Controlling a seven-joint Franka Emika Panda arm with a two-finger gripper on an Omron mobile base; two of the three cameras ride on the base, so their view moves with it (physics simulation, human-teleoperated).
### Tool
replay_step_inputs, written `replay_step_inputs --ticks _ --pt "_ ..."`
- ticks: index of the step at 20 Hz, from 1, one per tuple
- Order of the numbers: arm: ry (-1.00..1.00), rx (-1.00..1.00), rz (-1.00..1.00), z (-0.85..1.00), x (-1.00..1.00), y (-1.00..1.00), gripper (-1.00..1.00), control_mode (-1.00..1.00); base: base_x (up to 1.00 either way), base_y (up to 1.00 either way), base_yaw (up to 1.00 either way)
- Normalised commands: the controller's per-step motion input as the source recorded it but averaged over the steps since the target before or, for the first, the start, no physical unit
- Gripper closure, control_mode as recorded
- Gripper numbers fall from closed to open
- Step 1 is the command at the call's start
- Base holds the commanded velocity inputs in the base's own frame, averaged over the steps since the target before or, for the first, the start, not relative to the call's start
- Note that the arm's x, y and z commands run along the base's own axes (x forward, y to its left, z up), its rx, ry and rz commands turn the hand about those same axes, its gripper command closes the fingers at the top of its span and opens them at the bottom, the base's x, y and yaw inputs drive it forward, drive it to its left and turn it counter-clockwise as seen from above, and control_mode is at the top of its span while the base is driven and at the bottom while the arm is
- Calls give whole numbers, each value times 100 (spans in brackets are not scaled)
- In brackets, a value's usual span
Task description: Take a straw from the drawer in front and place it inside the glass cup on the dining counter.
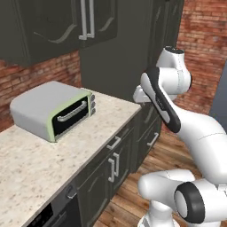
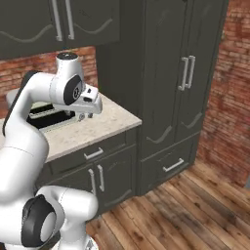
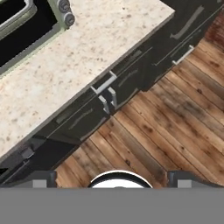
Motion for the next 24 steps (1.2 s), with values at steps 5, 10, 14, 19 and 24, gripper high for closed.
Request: replay_step_inputs --ticks 5,10,14,19,24 --pt "0 0 0 0 0 0 -100 100 -67 0 -38" --pt "0 0 0 0 0 0 -100 100 -67 1 -38" --pt "0 0 0 0 0 0 -100 100 -52 15 -35" --pt "0 0 0 0 0 0 -100 100 -34 24 -25" --pt "1 19 -10 -1 -9 3 -100 -100 0 0 0"
